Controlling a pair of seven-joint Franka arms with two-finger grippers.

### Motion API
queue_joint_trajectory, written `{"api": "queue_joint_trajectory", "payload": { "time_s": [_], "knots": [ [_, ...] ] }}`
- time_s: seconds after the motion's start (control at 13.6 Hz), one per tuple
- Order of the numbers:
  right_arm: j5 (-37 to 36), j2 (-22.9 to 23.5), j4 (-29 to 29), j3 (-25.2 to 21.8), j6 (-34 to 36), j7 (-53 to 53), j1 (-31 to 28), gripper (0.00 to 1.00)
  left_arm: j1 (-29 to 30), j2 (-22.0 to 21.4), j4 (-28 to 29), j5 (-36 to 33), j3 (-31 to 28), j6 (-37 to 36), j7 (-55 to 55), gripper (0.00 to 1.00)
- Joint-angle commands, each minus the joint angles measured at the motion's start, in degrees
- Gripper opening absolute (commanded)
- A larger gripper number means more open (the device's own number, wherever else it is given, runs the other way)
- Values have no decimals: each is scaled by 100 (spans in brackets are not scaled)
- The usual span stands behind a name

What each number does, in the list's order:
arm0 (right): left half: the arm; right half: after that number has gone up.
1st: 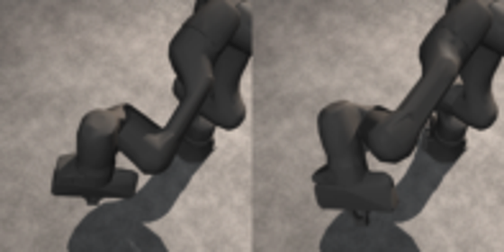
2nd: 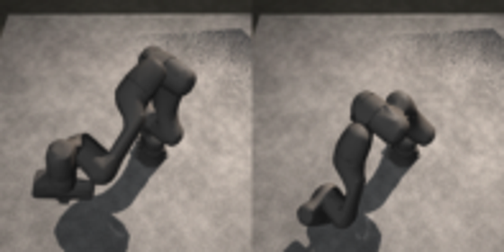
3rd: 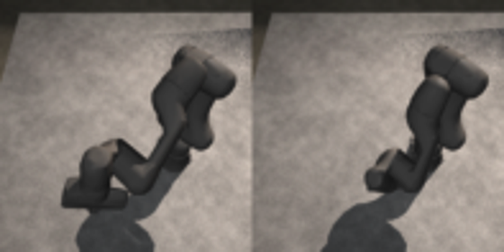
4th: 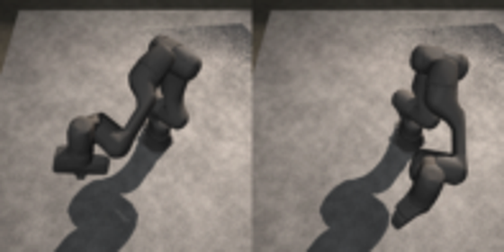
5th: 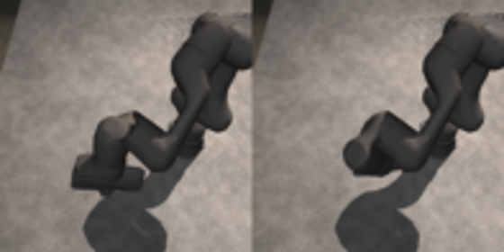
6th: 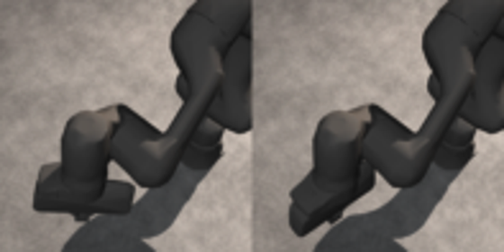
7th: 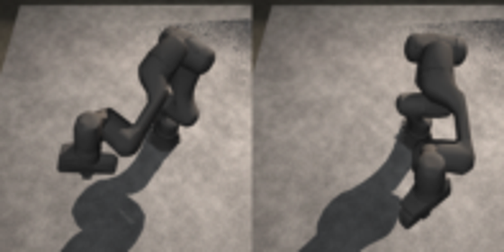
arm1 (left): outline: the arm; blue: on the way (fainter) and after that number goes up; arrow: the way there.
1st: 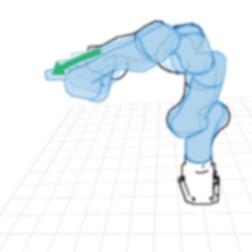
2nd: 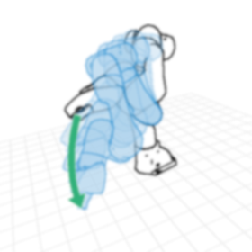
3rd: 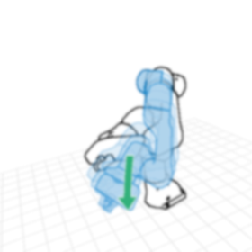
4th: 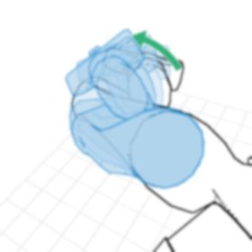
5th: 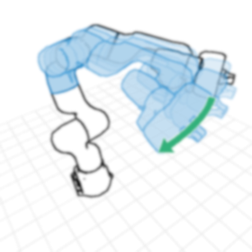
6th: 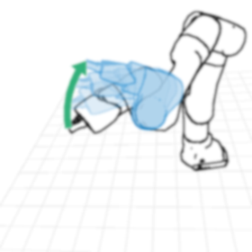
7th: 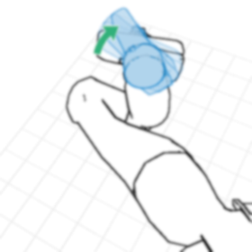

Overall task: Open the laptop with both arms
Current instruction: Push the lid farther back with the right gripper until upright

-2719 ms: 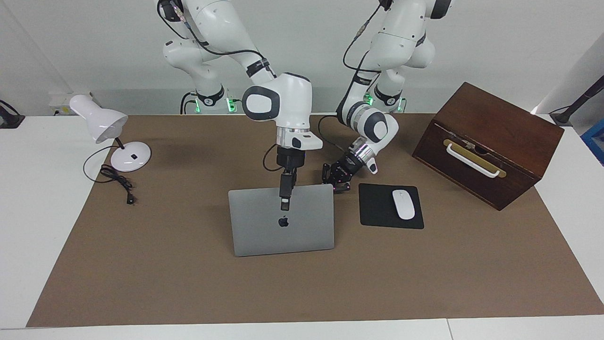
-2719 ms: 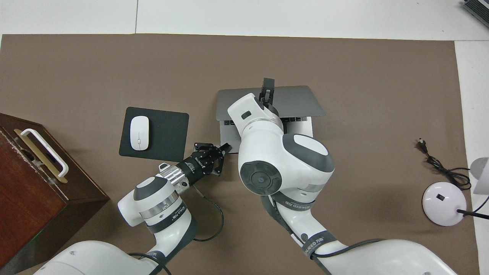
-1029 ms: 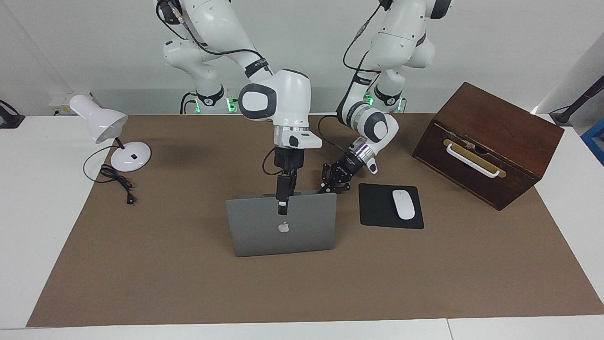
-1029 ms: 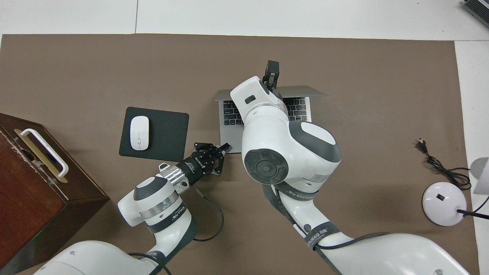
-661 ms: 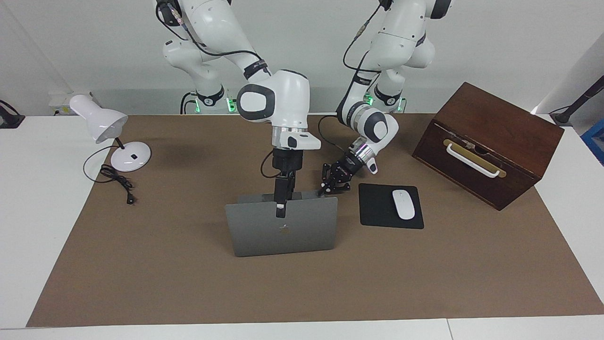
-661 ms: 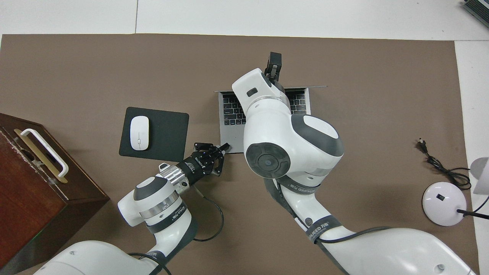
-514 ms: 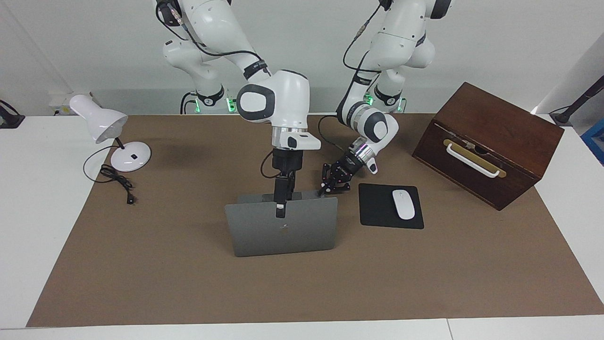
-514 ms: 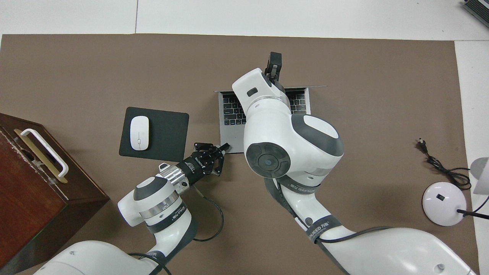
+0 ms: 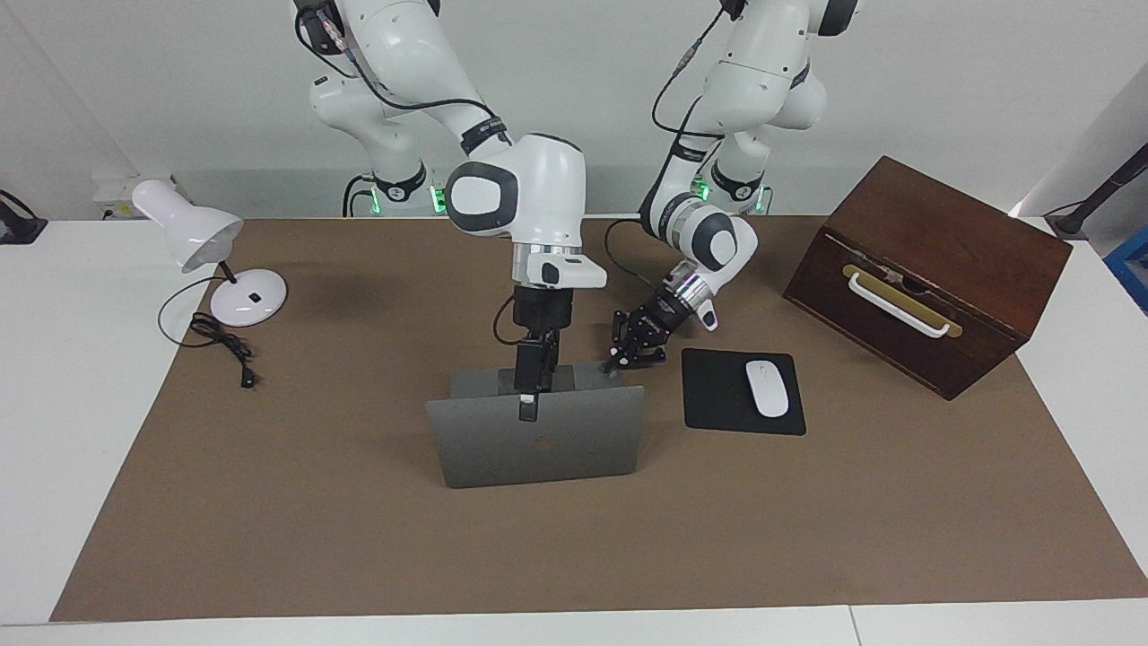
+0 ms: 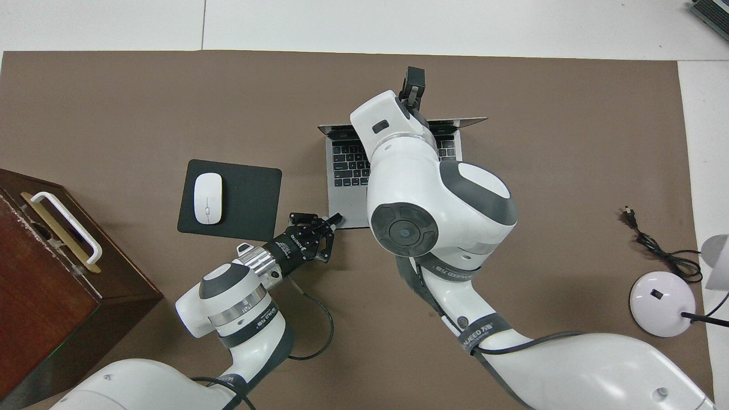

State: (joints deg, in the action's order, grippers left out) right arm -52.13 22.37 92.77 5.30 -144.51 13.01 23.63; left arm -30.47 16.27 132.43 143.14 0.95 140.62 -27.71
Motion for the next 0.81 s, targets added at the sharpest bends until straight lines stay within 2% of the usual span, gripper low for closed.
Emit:
{"api": "queue_joint_trajectory", "payload": {
  "time_s": [0.0, 0.73],
  "knots": [
    [-228, 145, -197, 33, 19, 61, -87, 100, 14, 271, -77, 144, -51, 45, 178, 0],
    [-395, 321, -452, 24, 19, 61, -122, 100, 14, 271, -77, 144, -51, 45, 178, 0]
  ]
}}
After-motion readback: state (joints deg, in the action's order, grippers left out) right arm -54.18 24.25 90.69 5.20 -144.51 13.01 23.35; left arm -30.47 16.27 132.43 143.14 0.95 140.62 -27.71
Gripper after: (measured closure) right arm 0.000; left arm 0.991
